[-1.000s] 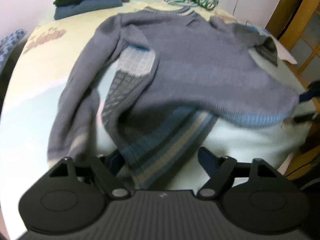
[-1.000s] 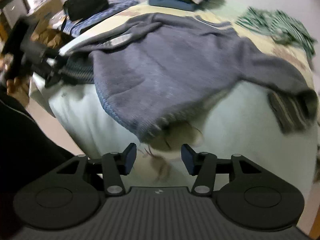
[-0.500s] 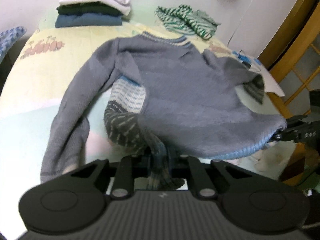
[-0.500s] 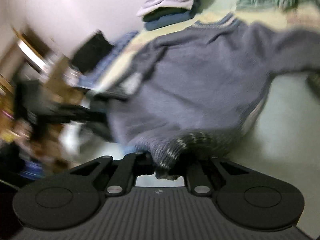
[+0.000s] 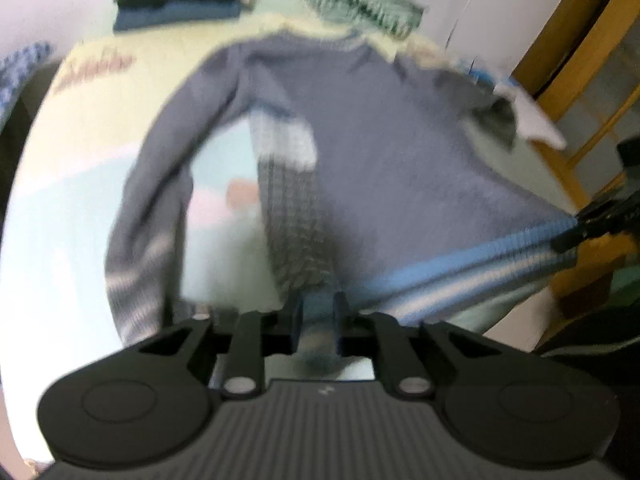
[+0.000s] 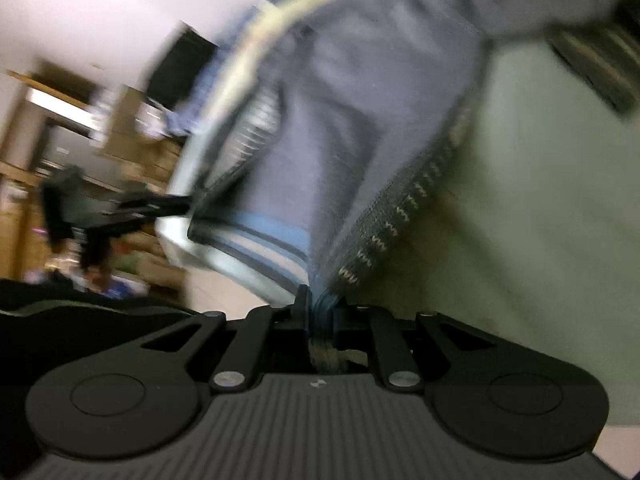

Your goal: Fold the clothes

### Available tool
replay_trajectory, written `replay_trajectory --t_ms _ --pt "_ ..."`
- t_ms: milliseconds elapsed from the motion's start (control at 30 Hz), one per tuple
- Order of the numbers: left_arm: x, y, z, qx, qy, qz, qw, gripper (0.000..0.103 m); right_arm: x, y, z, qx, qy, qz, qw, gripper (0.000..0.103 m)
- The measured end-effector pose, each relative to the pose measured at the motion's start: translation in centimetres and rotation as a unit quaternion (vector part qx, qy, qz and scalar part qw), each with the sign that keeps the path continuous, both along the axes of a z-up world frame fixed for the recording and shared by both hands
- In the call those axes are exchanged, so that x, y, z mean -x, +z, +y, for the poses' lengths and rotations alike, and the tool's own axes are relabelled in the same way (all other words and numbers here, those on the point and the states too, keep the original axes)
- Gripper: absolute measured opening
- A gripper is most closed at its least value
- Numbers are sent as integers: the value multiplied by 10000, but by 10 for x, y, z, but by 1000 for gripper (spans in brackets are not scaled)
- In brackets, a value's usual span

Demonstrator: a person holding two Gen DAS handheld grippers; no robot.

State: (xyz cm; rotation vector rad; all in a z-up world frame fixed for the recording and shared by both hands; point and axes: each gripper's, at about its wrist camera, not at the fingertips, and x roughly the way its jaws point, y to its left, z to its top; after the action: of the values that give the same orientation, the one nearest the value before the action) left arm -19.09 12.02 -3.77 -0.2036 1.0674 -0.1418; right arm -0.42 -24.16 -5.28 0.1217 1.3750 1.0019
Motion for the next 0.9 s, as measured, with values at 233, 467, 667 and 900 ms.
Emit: replay_trajectory --t_ms 233,467,667,900 --pt "4 4 -3 -257 -102 -28 9996 42 4 15 -4 514 38 -302 9982 31" --pt "-40 30 -17 -433 -429 -1145 9915 87 -20 57 7 161 -458 -1319 9901 45" --pt "-130 -2 -1 -298 -58 -977 9948 61 -52 35 76 968 -852 -2237 9661 43" --pt "-184 -21 43 -719 826 -810 9907 69 -121 19 106 1326 -1463 -2876 9372 45"
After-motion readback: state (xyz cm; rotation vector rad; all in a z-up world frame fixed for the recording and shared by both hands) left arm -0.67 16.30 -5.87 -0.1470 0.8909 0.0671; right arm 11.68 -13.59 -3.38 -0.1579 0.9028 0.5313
